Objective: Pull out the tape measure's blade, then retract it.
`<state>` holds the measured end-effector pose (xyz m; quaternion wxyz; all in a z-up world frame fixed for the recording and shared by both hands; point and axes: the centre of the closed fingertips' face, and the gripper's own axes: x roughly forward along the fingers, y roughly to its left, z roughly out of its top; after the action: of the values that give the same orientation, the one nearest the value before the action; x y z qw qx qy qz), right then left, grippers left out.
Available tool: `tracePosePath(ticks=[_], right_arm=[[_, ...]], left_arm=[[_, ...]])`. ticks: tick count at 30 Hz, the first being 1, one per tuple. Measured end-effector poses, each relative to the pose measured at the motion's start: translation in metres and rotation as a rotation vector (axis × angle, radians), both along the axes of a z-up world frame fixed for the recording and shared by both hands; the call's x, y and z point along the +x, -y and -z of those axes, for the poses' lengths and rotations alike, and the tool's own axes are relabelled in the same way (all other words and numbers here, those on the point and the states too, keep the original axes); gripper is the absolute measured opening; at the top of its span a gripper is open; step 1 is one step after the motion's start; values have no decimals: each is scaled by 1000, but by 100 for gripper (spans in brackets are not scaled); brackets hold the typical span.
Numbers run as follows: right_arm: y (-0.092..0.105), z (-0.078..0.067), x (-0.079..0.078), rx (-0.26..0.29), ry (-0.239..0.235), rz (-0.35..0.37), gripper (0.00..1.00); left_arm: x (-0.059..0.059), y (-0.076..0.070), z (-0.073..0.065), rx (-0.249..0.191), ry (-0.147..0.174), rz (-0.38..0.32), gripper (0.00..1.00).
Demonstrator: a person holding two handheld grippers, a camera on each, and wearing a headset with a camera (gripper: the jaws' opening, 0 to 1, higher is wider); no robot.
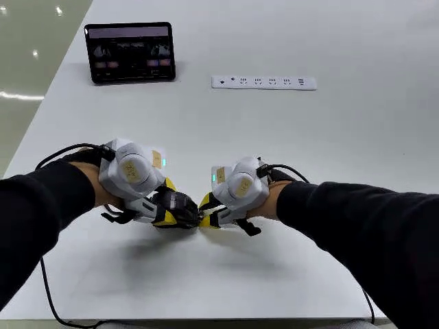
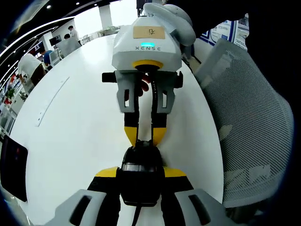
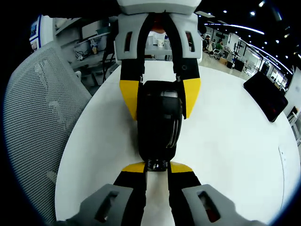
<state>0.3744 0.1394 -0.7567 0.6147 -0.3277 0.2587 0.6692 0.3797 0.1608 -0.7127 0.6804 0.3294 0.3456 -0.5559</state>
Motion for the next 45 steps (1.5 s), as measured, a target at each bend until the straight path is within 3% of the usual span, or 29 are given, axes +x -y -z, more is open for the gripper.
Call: tracePosePath(ticks=[1,5,11,13,27,33,37,39,42,45], right_arm=[[0,-1,0,-2,10,-13,12],[1,-2,1,27,-35,40,11],[0,-1,1,11,-23,22,11],[1,-2,0,32,-74,47,9],[15,-1,1,16,-66,39,8],[10,1,0,-11,-63,46,12],[-2,0,0,21,-65,59,12],[-2,2,-1,13,-53,38,12],[1,1,1,27,-85,57,11],[1,1,0,9,-76,54,10]], left_arm=[[0,0,0,1,0,-2,29],[0,-1,0,1,2,-8,29],[1,-1,1,2,6,-14,29],[0,-2,1,3,4,-12,29],[1,-2,1,-13,-12,-40,29],[0,-2,0,-14,-7,-46,29],[0,-2,1,-14,-4,-48,29],[-1,-2,1,-13,-2,-48,29],[-1,-3,0,-12,-1,-50,29],[-1,-3,0,-17,-1,-52,29]])
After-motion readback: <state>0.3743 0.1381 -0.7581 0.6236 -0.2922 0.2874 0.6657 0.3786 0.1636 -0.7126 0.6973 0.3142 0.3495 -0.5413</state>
